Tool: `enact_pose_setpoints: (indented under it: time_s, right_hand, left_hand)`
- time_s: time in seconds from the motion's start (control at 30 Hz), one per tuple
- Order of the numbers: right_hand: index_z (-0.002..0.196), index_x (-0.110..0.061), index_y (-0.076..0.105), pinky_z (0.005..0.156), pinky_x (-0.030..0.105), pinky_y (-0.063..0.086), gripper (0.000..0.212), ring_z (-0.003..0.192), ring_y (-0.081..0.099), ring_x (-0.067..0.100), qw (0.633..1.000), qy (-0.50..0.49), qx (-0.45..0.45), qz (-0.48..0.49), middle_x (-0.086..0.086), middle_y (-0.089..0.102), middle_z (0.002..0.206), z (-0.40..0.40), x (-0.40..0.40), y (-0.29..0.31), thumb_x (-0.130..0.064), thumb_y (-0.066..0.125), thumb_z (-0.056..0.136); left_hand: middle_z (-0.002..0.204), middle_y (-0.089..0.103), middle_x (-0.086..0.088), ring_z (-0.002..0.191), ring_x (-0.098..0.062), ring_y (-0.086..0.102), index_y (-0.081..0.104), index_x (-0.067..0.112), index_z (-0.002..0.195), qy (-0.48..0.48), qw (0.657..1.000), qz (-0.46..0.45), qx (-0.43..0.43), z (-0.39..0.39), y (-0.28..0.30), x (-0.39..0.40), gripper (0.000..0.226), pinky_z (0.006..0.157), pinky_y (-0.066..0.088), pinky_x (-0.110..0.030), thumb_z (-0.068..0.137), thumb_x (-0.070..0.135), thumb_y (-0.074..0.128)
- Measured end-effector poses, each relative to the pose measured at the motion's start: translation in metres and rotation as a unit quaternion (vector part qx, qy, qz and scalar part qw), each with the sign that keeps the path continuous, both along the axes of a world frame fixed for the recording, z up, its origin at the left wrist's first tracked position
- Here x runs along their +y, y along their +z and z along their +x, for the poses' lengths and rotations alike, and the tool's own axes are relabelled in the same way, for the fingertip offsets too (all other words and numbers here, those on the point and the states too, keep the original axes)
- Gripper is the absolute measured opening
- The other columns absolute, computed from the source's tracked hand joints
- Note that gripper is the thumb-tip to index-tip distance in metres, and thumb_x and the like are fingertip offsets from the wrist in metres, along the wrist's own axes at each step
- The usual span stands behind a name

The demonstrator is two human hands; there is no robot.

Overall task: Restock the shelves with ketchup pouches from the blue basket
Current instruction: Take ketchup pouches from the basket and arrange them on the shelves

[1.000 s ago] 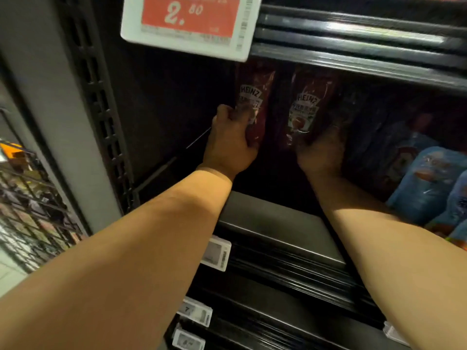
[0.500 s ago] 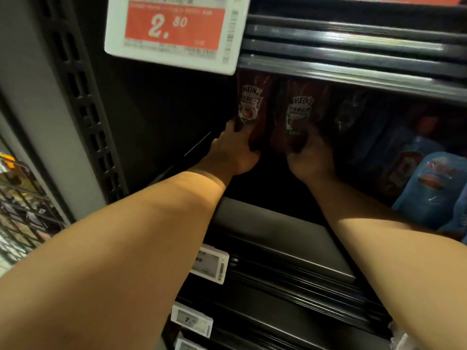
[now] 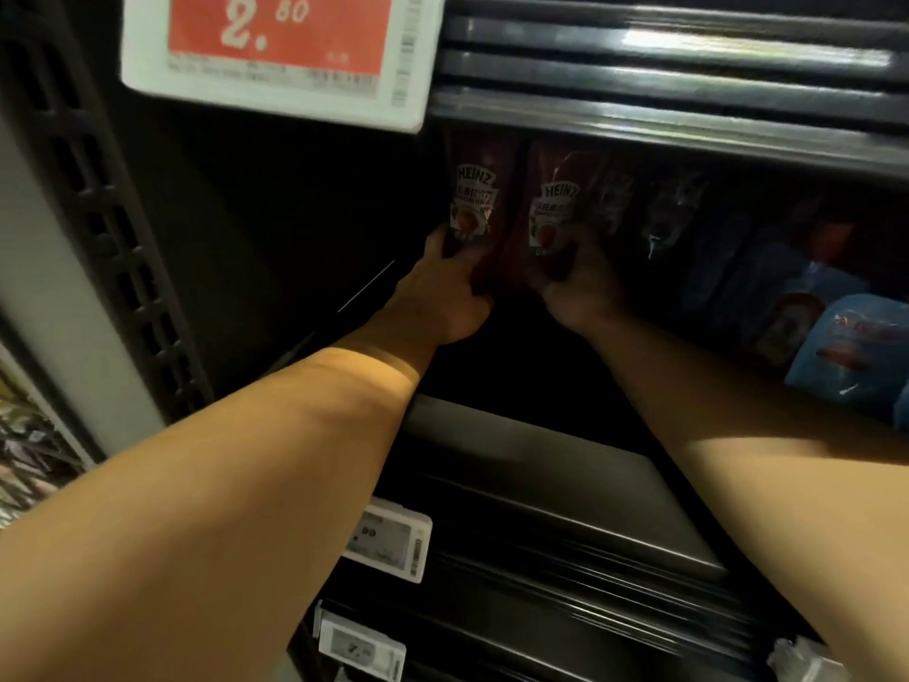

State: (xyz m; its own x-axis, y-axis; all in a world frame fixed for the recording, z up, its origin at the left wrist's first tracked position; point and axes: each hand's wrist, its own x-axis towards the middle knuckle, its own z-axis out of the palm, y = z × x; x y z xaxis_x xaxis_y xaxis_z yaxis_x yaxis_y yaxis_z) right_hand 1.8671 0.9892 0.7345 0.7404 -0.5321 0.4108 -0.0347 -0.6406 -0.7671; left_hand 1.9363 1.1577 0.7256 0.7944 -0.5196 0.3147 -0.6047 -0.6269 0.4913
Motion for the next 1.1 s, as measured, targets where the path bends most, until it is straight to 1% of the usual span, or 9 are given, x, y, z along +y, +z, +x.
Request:
enact_pose_setpoints:
  time_s: [0.13,0.2,0.4,0.53,0.67,0.8,0.9,0.97,1.1]
  right_hand:
    - [0.145,-0.008,0.042,0.109,0.031,0.042,0.068,0.130,0.053,0.026,0.999,-0.028,0.041,-0.007,0.009,0.056,0.142,0.011,-0.004,-0.001,-0.025,0.076,0.089]
    - [0.151,-0.012,0.035,0.112,0.038,0.041,0.076,0.132,0.051,0.029,0.996,-0.073,0.043,-0.020,0.011,0.053,0.146,0.012,-0.008,0.000,-0.028,0.075,0.088]
    - [0.159,-0.016,0.020,0.107,0.033,0.040,0.087,0.131,0.053,0.030,0.990,-0.130,0.036,-0.039,0.012,0.054,0.145,0.015,-0.011,-0.001,-0.023,0.073,0.090]
    - [0.149,-0.015,0.039,0.110,0.033,0.042,0.070,0.131,0.053,0.028,0.996,-0.066,0.038,-0.049,0.010,0.056,0.142,0.014,-0.012,-0.002,-0.017,0.073,0.088]
    - [0.129,-0.013,0.055,0.095,0.022,0.041,0.047,0.119,0.060,0.027,0.996,-0.045,0.025,-0.071,0.010,0.064,0.127,0.005,-0.014,-0.006,-0.014,0.072,0.085]
    - [0.134,-0.016,0.056,0.105,0.027,0.040,0.048,0.125,0.056,0.027,0.997,-0.013,0.045,-0.067,0.009,0.061,0.134,0.008,-0.015,-0.008,-0.011,0.066,0.087]
    - [0.132,-0.016,0.058,0.107,0.027,0.041,0.046,0.124,0.056,0.026,0.998,-0.010,0.031,-0.057,0.009,0.061,0.134,0.010,-0.017,-0.009,-0.009,0.066,0.087]
    - [0.125,-0.016,0.061,0.100,0.023,0.043,0.041,0.119,0.059,0.026,0.999,-0.028,0.014,-0.031,0.008,0.064,0.128,0.009,-0.021,-0.010,-0.007,0.067,0.085]
    - [0.120,-0.007,0.064,0.091,0.020,0.046,0.037,0.113,0.064,0.026,0.991,-0.092,-0.060,0.080,0.010,0.068,0.121,0.004,-0.027,-0.008,-0.011,0.074,0.085]
  left_hand:
    - [0.166,0.002,-0.001,0.146,-0.036,0.032,0.035,0.051,0.148,0.006,1.000,-0.014,-0.017,0.004,-0.004,-0.003,0.073,0.115,0.033,-0.037,0.084,0.041,0.069]
    - [0.166,0.003,0.000,0.145,-0.035,0.033,0.035,0.051,0.148,0.002,1.000,-0.025,-0.008,0.007,-0.005,-0.003,0.073,0.111,0.033,-0.032,0.084,0.040,0.069]
    - [0.167,-0.004,0.005,0.147,-0.036,0.029,0.025,0.057,0.147,0.006,1.000,0.000,0.001,0.011,-0.004,-0.004,0.077,0.113,0.034,-0.038,0.081,0.046,0.065]
    - [0.168,-0.004,0.003,0.148,-0.035,0.029,0.024,0.058,0.146,0.013,1.000,0.006,-0.005,0.011,-0.005,-0.004,0.078,0.113,0.034,-0.038,0.081,0.046,0.065]
    - [0.168,-0.004,0.002,0.149,-0.034,0.028,0.022,0.059,0.146,0.012,1.000,0.000,-0.008,0.011,-0.006,-0.003,0.080,0.112,0.033,-0.034,0.079,0.047,0.063]
    - [0.168,-0.003,0.005,0.148,-0.034,0.028,0.024,0.060,0.147,0.017,1.000,0.000,0.009,0.010,-0.002,-0.004,0.078,0.113,0.033,-0.036,0.082,0.044,0.064]
    - [0.163,0.021,-0.007,0.142,-0.032,0.039,0.043,0.042,0.147,0.018,0.998,-0.058,0.003,0.008,0.002,-0.002,0.069,0.109,0.033,-0.027,0.084,0.032,0.070]
    - [0.142,0.047,-0.015,0.125,-0.030,0.055,0.059,0.022,0.136,0.035,0.989,-0.140,-0.019,0.007,0.006,0.002,0.051,0.097,0.036,-0.016,0.086,0.023,0.071]
    - [0.114,0.065,-0.015,0.104,-0.026,0.063,0.061,0.003,0.112,0.070,0.974,-0.213,-0.030,0.004,0.011,0.009,0.034,0.089,0.048,-0.026,0.085,0.018,0.074]
